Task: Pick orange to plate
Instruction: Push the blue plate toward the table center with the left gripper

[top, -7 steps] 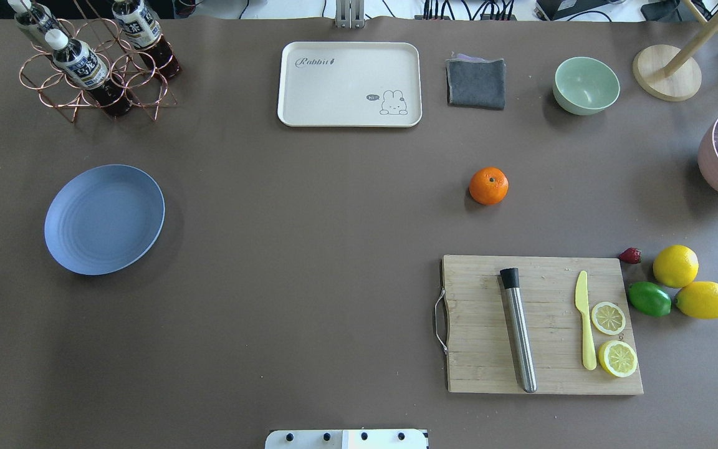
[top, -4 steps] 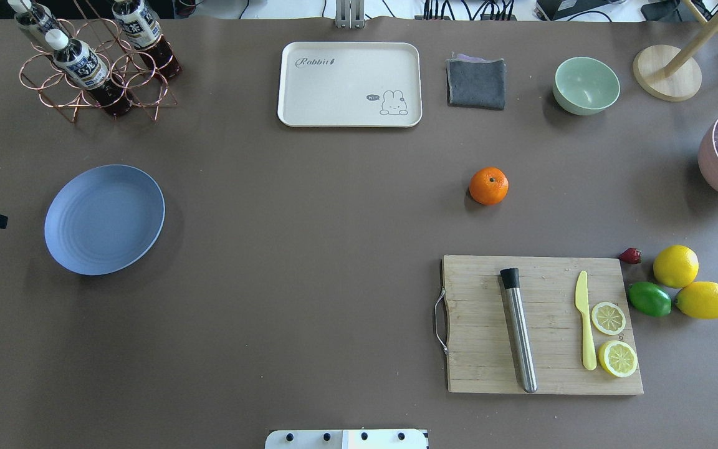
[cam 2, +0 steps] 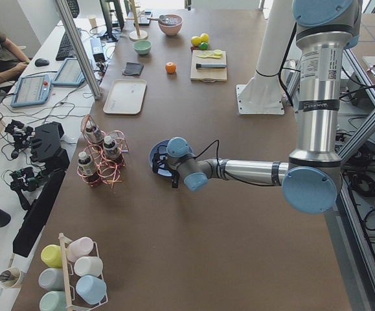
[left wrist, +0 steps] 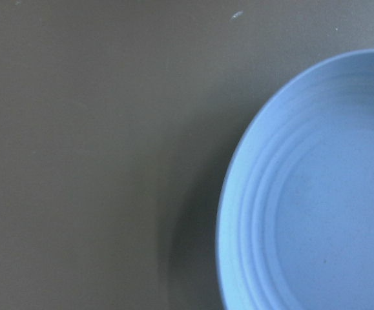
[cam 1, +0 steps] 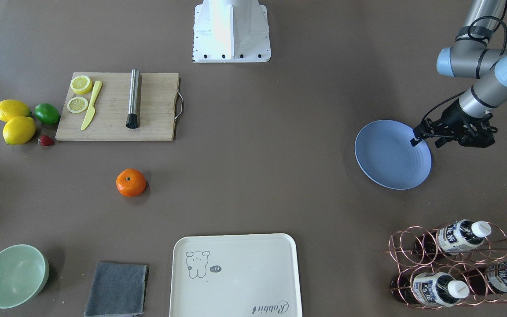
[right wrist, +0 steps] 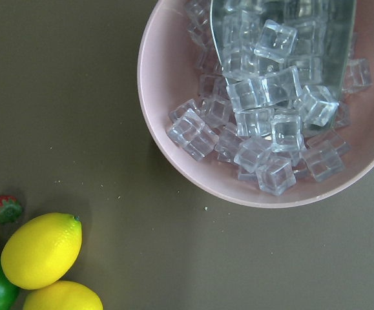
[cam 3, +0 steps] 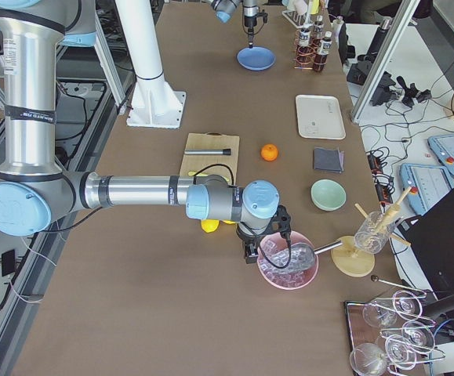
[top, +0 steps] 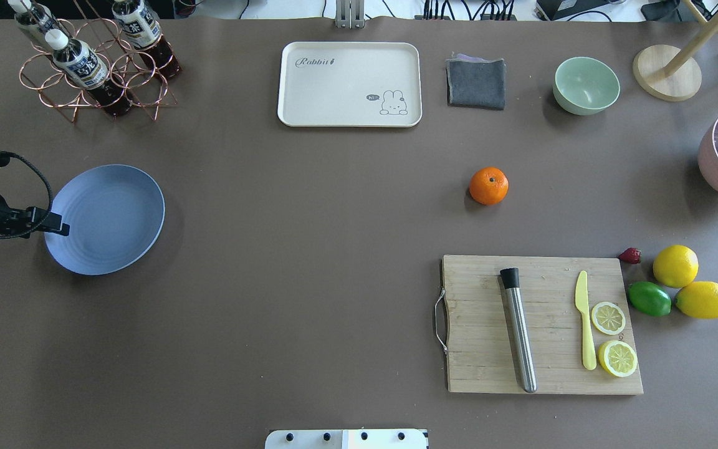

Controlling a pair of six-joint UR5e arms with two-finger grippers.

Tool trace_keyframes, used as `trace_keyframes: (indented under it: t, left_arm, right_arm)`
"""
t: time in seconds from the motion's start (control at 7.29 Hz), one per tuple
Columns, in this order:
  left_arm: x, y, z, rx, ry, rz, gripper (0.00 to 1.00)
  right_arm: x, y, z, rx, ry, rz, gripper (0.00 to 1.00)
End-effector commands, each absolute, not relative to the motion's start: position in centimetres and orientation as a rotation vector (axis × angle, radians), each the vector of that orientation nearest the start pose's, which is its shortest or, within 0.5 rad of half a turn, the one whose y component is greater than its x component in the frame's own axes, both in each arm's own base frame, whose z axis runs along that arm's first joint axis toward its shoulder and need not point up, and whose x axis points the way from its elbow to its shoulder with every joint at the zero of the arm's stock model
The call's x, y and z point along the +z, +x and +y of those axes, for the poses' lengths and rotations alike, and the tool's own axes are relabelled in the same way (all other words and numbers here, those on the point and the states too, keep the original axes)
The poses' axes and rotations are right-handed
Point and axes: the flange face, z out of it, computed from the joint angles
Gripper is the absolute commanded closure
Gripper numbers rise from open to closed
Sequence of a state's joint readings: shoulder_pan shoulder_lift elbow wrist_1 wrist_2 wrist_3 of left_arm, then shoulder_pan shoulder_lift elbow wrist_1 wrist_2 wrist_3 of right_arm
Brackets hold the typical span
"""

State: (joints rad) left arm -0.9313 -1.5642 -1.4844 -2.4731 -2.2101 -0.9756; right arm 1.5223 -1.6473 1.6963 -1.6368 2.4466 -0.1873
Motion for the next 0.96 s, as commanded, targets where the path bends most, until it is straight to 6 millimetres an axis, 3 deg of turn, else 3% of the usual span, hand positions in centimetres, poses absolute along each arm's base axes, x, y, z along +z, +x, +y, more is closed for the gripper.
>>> trace_keyframes:
  t: [0.0, 0.27, 0.41, 0.55, 0.82]
  left_arm:
    - [60.5, 25.3, -45.7, -0.051, 0.093, 0.992, 0.99]
    - [59.2, 25.4, -45.7, -0.028, 0.078, 1.028, 1.0]
    - [58.4, 25.4, -45.9, -0.029, 0.088, 1.037, 1.0]
    - [55.4, 25.9, -46.6, -0.066, 0.094, 1.075, 1.0]
    - [46.9, 30.3, -49.4, -0.183, 0.054, 1.184, 1.0]
  right_arm:
    - [62.9, 3.4, -46.0, -0.214, 0.049, -0.883, 0.0]
    - [62.2, 3.1, -46.5, -0.199, 0.05, -0.91, 0.0]
    - [60.8, 2.9, -47.1, -0.173, 0.056, -0.925, 0.0]
    - [58.2, 1.6, -48.4, -0.149, 0.058, -0.928, 0.0]
    - [52.3, -4.0, -51.7, -0.127, 0.025, -0.978, 0.0]
